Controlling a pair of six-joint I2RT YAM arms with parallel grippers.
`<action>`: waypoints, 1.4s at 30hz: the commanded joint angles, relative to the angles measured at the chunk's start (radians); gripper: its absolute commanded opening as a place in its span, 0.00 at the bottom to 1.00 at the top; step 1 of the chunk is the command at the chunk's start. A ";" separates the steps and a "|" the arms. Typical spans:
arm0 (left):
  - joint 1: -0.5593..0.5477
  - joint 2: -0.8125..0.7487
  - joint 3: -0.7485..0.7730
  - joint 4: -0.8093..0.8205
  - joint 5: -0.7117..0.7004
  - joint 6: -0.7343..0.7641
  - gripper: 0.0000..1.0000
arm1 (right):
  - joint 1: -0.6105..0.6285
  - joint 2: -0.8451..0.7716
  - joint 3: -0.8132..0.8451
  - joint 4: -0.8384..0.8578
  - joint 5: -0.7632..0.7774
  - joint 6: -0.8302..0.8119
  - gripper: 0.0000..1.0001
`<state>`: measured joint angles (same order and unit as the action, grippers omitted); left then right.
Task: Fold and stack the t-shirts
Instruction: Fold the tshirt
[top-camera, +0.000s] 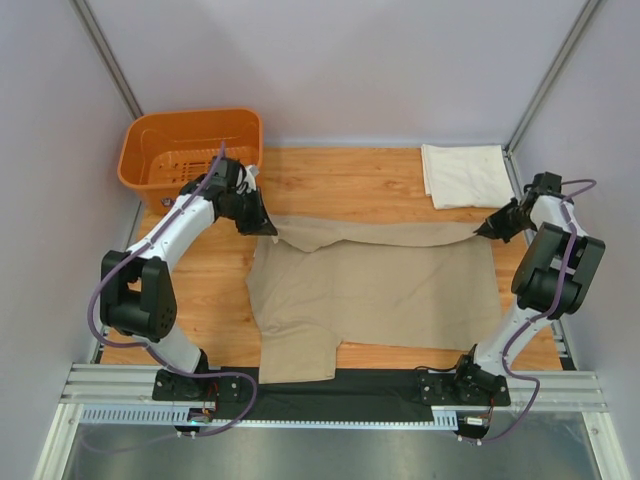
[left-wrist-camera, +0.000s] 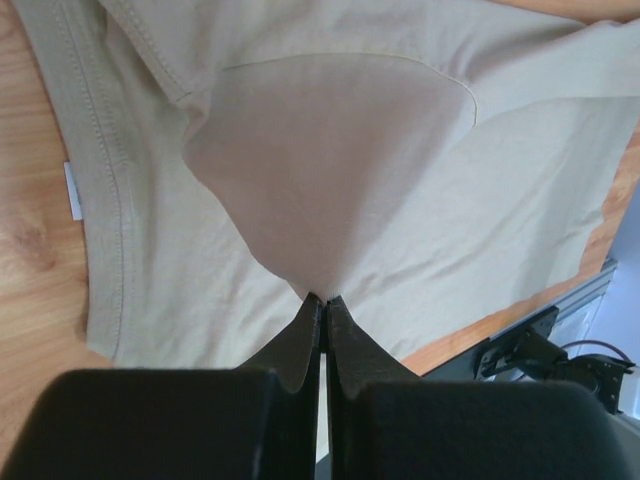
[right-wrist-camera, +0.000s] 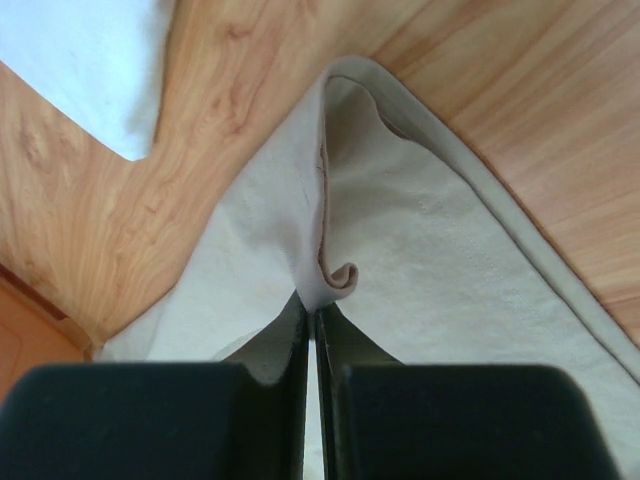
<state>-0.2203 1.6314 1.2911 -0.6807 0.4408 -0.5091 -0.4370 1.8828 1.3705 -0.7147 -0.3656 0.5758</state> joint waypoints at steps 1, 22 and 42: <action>0.007 -0.056 -0.019 -0.026 0.016 0.017 0.00 | -0.003 -0.056 -0.017 -0.055 0.030 -0.036 0.03; 0.012 -0.114 -0.105 -0.046 0.021 0.006 0.00 | -0.031 -0.070 -0.070 -0.101 0.077 -0.077 0.03; 0.012 -0.067 -0.205 -0.005 -0.023 0.029 0.11 | -0.031 -0.073 -0.169 -0.069 0.113 -0.076 0.06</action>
<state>-0.2153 1.5757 1.0840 -0.6827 0.4320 -0.5034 -0.4618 1.8439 1.2171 -0.7998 -0.2741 0.5068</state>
